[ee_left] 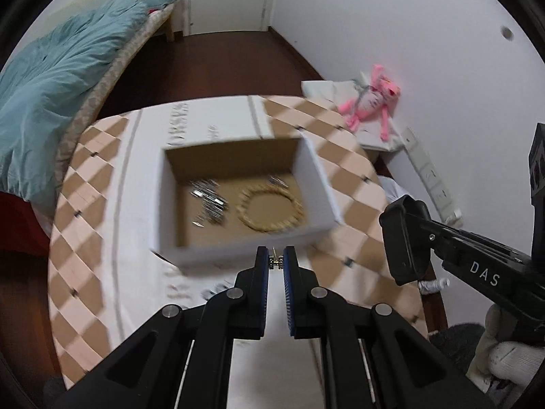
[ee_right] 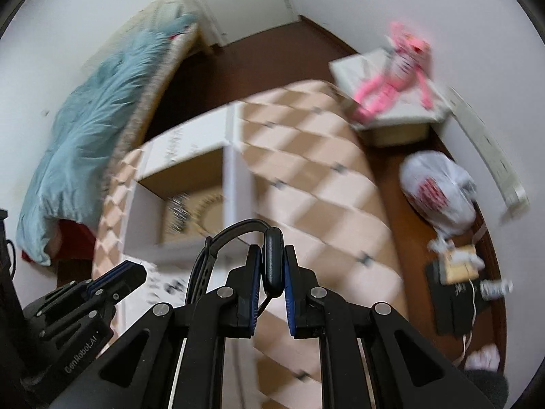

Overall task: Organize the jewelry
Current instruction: 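Carry the black fitness band into the white box with the right tool, then open the right tool to release the band and withdraw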

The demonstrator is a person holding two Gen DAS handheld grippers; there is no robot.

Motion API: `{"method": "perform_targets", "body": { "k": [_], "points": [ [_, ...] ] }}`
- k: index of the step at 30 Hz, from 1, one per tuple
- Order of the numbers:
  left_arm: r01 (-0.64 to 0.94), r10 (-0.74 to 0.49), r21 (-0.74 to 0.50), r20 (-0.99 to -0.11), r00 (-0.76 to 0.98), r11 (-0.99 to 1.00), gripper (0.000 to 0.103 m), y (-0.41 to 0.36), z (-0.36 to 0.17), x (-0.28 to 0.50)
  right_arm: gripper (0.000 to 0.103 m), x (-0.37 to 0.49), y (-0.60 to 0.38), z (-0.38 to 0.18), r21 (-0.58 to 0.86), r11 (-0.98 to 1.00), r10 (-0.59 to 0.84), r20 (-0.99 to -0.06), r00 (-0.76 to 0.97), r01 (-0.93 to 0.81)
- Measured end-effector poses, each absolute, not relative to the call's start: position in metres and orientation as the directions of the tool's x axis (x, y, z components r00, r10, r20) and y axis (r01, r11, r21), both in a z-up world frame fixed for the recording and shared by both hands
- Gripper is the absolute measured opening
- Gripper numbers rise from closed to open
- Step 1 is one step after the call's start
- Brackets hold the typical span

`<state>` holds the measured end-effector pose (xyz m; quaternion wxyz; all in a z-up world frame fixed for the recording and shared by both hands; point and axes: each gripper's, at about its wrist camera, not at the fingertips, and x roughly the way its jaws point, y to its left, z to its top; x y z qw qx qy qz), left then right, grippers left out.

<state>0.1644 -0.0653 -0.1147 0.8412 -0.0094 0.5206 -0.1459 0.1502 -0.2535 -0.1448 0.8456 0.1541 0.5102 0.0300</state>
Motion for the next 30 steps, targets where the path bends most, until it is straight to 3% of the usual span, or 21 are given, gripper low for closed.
{"method": "perform_targets", "body": {
  "k": [7, 19, 21, 22, 23, 24, 25, 29, 30],
  "points": [
    [0.157, -0.234, -0.189, -0.905, 0.355, 0.969, 0.006, -0.030, -0.130, 0.222, 0.013, 0.219, -0.209, -0.156, 0.253, 0.967, 0.223, -0.886, 0.407, 0.021],
    [0.074, -0.208, -0.195, -0.938, 0.277, 0.978, 0.010, -0.012, -0.150, 0.252, 0.015, 0.252, -0.173, -0.186, 0.153, 0.985, 0.171, -0.939, 0.297, -0.084],
    [0.068, -0.186, -0.174, -0.939, 0.290, 0.982, 0.022, -0.011, -0.147, 0.253, 0.021, 0.253, -0.171, -0.187, 0.149, 0.985, 0.167, -0.944, 0.285, -0.084],
    [0.064, -0.181, -0.169, -0.937, 0.298, 0.983, 0.027, -0.010, -0.145, 0.253, 0.030, 0.253, -0.170, -0.187, 0.145, 0.986, 0.164, -0.945, 0.283, -0.087],
    [0.057, -0.171, -0.161, -0.937, 0.306, 0.985, 0.041, -0.008, -0.143, 0.254, 0.045, 0.253, -0.170, -0.186, 0.142, 0.986, 0.162, -0.945, 0.283, -0.090],
    [0.053, -0.170, -0.162, -0.934, 0.314, 0.985, 0.054, -0.005, -0.141, 0.255, 0.052, 0.253, -0.169, -0.184, 0.139, 0.986, 0.159, -0.944, 0.288, -0.091],
    [0.048, -0.168, -0.161, -0.930, 0.328, 0.986, 0.059, -0.003, -0.138, 0.254, 0.056, 0.252, -0.169, -0.181, 0.135, 0.987, 0.156, -0.942, 0.296, -0.092],
    [0.033, -0.118, -0.114, -0.920, 0.375, 0.993, 0.076, 0.004, -0.126, 0.249, 0.056, 0.247, -0.170, -0.167, 0.122, 0.989, 0.143, -0.933, 0.329, -0.082],
    [0.029, -0.106, -0.103, -0.917, 0.385, 0.994, 0.085, 0.006, -0.125, 0.248, 0.056, 0.244, -0.171, -0.164, 0.111, 0.991, 0.132, -0.932, 0.339, -0.080]
  ]
}}
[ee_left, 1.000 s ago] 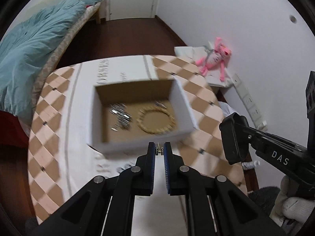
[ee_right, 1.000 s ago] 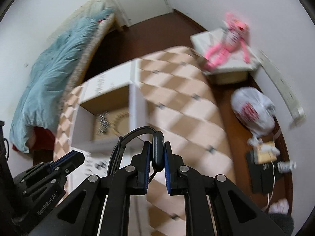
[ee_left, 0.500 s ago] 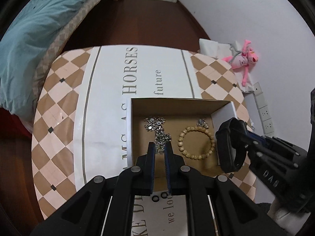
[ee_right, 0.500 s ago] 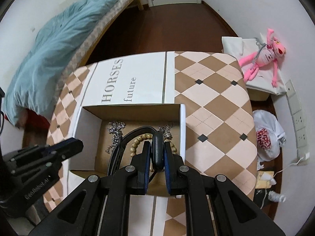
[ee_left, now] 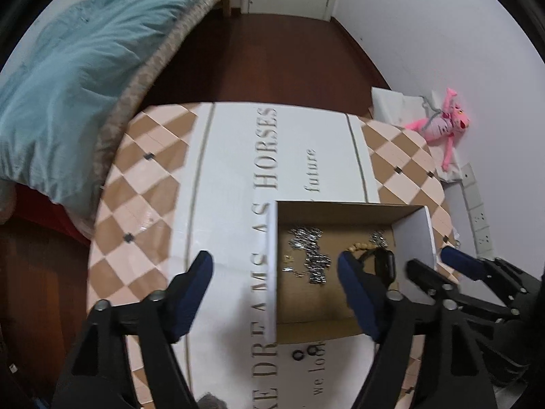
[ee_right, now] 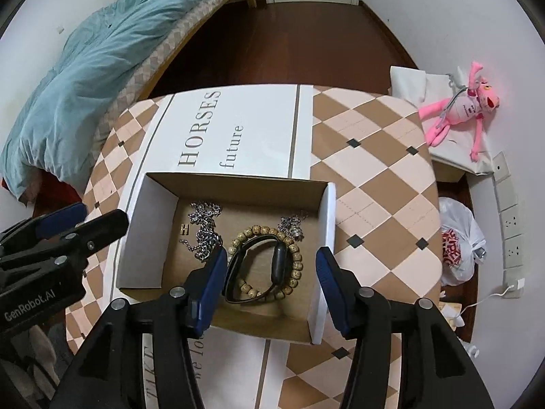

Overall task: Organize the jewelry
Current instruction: 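Open the right tool to release the band and withdraw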

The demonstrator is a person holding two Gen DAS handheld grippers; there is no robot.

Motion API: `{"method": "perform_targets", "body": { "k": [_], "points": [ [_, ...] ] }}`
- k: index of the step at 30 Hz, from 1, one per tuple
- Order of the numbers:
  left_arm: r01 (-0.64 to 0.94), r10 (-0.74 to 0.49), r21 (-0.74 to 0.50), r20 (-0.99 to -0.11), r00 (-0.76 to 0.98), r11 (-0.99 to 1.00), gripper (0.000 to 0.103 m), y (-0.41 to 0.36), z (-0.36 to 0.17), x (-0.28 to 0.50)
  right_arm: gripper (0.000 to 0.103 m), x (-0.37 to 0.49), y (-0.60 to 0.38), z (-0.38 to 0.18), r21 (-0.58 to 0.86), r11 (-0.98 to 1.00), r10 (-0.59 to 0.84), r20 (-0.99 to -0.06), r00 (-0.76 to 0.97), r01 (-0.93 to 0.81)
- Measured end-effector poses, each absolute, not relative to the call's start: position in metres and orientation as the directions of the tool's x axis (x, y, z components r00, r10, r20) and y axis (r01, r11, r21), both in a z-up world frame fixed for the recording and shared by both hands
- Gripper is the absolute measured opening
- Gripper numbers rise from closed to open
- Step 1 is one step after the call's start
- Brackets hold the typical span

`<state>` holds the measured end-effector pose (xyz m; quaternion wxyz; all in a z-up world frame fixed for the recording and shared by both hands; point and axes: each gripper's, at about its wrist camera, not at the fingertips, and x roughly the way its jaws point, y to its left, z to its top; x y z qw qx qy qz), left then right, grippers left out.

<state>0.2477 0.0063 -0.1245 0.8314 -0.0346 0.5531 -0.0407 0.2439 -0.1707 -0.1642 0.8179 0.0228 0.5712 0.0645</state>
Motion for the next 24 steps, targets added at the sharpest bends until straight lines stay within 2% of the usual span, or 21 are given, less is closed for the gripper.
{"method": "perform_targets", "body": {
  "k": [1, 3, 4, 5, 14, 24],
  "points": [
    [0.024, -0.091, -0.089, -0.914, 0.396, 0.996, 0.089, 0.008, -0.123, 0.245, 0.056, 0.241, -0.171, -0.162, 0.093, 0.993, 0.114, -0.931, 0.346, -0.075],
    [0.009, -0.060, -0.062, -0.905, 0.421, 0.998, 0.096, 0.013, -0.121, 0.238, 0.066, 0.236, -0.172, -0.161, 0.055, 0.997, 0.074, -0.933, 0.352, -0.062],
    [0.004, -0.049, -0.052, -0.901, 0.431, 0.999, 0.097, 0.014, -0.121, 0.235, 0.086, 0.232, -0.172, -0.162, 0.032, 0.998, 0.050, -0.935, 0.351, -0.055],
    [-0.003, -0.035, -0.041, -0.896, 0.442, 0.999, 0.097, 0.015, -0.121, 0.230, 0.100, 0.230, -0.172, -0.163, 0.018, 0.999, 0.035, -0.936, 0.350, -0.050],
    [-0.022, 0.032, 0.025, -0.878, 0.478, 0.999, 0.099, 0.012, -0.130, 0.196, 0.101, 0.194, -0.181, -0.175, -0.049, 0.999, -0.051, -0.933, 0.355, 0.014],
    [0.000, 0.011, 0.013, -0.824, 0.567, 1.000, 0.099, 0.000, -0.098, 0.158, 0.101, 0.155, -0.189, -0.130, -0.081, 0.995, -0.101, -0.867, 0.487, 0.062]
  ]
}}
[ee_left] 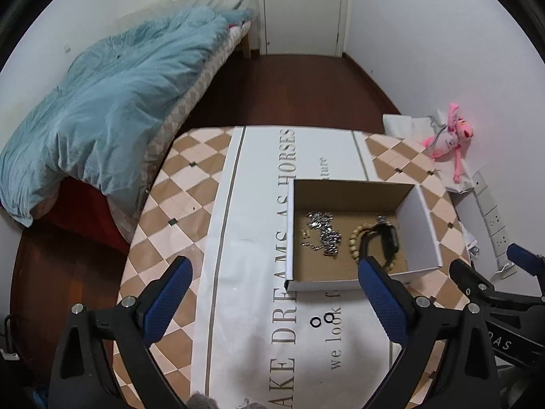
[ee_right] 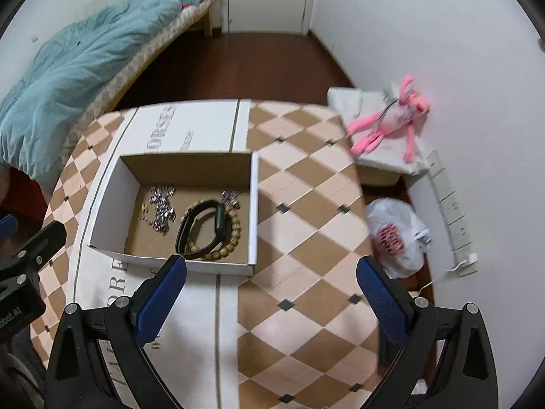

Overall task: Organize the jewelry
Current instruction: 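Open the right tool to release the band and withdraw, then move the left tool to a small black ring and grasp it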

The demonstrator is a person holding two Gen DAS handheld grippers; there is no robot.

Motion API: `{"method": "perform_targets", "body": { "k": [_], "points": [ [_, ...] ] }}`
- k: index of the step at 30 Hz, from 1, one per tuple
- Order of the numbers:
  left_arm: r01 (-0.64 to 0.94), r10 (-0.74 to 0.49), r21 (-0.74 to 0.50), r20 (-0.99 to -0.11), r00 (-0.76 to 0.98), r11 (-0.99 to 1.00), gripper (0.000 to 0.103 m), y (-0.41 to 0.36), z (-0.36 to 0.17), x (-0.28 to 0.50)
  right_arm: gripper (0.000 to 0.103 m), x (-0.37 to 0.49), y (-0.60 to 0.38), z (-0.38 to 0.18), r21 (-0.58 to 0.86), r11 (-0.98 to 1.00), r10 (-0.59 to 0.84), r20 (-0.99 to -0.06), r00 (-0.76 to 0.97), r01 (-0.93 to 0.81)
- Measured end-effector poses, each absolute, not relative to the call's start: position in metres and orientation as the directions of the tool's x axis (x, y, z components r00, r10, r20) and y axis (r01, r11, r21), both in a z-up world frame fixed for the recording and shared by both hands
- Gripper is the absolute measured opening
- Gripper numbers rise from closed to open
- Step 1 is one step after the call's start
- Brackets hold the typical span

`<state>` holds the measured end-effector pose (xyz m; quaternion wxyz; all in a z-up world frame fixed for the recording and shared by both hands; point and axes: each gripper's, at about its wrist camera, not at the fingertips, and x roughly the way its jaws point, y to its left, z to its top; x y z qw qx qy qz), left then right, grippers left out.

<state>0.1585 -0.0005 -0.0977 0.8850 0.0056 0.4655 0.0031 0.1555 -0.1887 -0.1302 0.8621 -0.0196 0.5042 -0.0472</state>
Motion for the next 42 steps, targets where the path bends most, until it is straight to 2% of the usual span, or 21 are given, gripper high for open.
{"method": "perform_targets", "body": {
  "k": [6, 10, 17, 19, 21, 23, 24, 26, 28, 41, 42],
  "points": [
    [0.018, -0.013, -0.002, -0.791, 0.612, 1.000, 0.100, -0.004, -0.074, 0.140, 0.101, 0.132, -0.195, -0.101, -0.062, 0.994, -0.102, -0.831, 0.547, 0.091],
    [0.013, -0.020, -0.015, -0.787, 0.617, 1.000, 0.100, -0.001, -0.070, 0.134, 0.101, 0.121, -0.196, -0.099, -0.011, 0.997, -0.054, -0.842, 0.536, 0.083],
    [-0.027, 0.048, 0.040, -0.862, 0.504, 0.999, 0.100, 0.020, -0.125, 0.134, 0.101, 0.114, -0.173, -0.154, 0.031, 0.999, 0.018, -0.892, 0.452, 0.021],
    [-0.030, 0.064, 0.056, -0.886, 0.460, 0.998, 0.099, 0.027, -0.148, 0.134, 0.100, 0.118, -0.159, -0.177, 0.078, 0.996, 0.085, -0.904, 0.420, -0.034],
    [-0.040, 0.097, 0.089, -0.903, 0.418, 0.995, 0.099, 0.034, -0.171, 0.134, 0.091, 0.121, -0.146, -0.193, 0.097, 0.992, 0.121, -0.905, 0.409, -0.078],
    [-0.051, 0.113, 0.101, -0.916, 0.386, 0.994, 0.099, 0.041, -0.188, 0.134, 0.069, 0.126, -0.132, -0.215, 0.113, 0.986, 0.152, -0.912, 0.381, -0.122],
    [-0.057, 0.116, 0.102, -0.922, 0.368, 0.993, 0.099, 0.045, -0.197, 0.133, 0.066, 0.127, -0.127, -0.223, 0.115, 0.985, 0.156, -0.915, 0.373, -0.132],
    [-0.066, 0.124, 0.107, -0.931, 0.343, 0.992, 0.099, 0.051, -0.207, 0.132, 0.050, 0.130, -0.118, -0.237, 0.121, 0.981, 0.171, -0.915, 0.367, -0.155],
    [-0.070, 0.134, 0.117, -0.933, 0.333, 0.991, 0.099, 0.056, -0.214, 0.131, 0.046, 0.133, -0.109, -0.249, 0.127, 0.975, 0.187, -0.912, 0.364, -0.182],
    [-0.107, 0.140, 0.114, -0.948, 0.284, 0.988, 0.099, 0.081, -0.236, 0.137, 0.046, 0.145, -0.072, -0.254, 0.076, 0.953, 0.204, -0.879, 0.432, -0.295],
    [-0.108, 0.137, 0.110, -0.950, 0.282, 0.988, 0.100, 0.082, -0.237, 0.137, 0.041, 0.145, -0.070, -0.254, 0.078, 0.951, 0.210, -0.875, 0.436, -0.300]
  ]
}}
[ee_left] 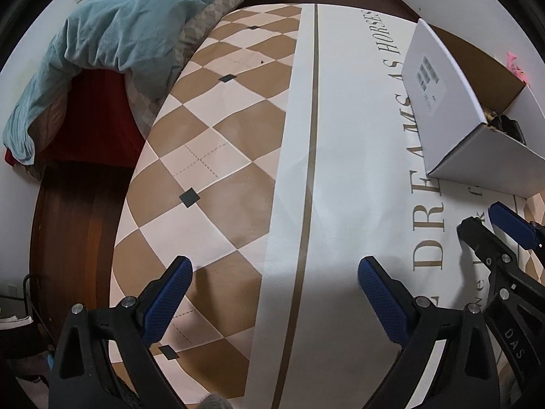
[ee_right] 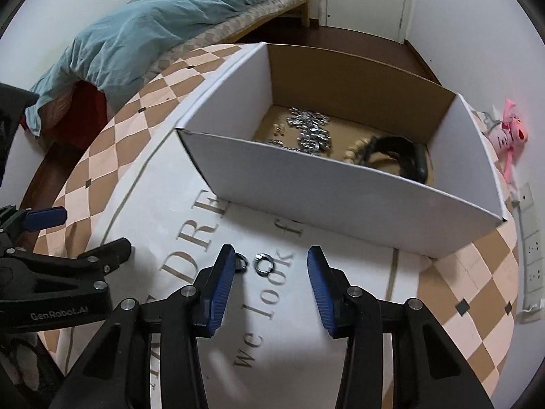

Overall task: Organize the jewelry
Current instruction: 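Move the left tool to a small black ring and grasp it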

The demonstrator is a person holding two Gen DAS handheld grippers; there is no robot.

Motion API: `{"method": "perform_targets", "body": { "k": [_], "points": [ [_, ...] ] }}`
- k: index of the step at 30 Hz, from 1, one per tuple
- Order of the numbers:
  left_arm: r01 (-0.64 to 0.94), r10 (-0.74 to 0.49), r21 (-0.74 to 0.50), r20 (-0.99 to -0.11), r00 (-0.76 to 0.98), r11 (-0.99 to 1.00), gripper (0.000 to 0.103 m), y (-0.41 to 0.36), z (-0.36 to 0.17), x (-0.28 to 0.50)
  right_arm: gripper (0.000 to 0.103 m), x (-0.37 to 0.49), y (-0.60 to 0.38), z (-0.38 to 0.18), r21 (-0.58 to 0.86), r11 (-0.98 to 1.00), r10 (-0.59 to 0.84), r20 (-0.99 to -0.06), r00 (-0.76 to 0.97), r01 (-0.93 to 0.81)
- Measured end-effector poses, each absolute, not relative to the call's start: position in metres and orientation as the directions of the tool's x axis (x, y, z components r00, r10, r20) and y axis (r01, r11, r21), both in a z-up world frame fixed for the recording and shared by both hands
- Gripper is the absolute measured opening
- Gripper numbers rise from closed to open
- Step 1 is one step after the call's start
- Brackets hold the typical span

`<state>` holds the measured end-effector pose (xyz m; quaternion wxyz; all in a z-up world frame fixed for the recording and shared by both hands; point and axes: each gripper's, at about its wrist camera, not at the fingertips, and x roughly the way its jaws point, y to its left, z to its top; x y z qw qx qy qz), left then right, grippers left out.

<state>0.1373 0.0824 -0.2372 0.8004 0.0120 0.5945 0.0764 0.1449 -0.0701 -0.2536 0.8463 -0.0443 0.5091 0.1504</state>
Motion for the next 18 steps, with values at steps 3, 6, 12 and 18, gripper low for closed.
{"method": "perform_targets", "body": {
  "k": [3, 6, 12, 18],
  "points": [
    [-0.111, 0.137, 0.109, -0.950, 0.282, 0.988, 0.100, 0.085, -0.237, 0.138, 0.007, 0.144, -0.065, -0.251, 0.065, 0.946, 0.210, -0.867, 0.452, -0.317],
    [-0.104, 0.137, 0.111, -0.949, 0.285, 0.988, 0.100, 0.083, -0.236, 0.139, 0.000, 0.143, -0.075, -0.251, 0.116, 0.953, 0.235, -0.868, 0.438, -0.280],
    [-0.067, 0.111, 0.095, -0.947, 0.302, 0.993, 0.100, 0.067, -0.233, 0.140, 0.000, 0.134, -0.135, -0.244, 0.260, 0.957, 0.289, -0.857, 0.427, -0.128],
    [-0.004, 0.025, 0.025, -0.951, 0.308, 1.000, 0.100, 0.031, -0.232, 0.145, 0.000, 0.127, -0.171, -0.243, 0.292, 0.956, 0.282, -0.864, 0.417, -0.042]
  ]
}}
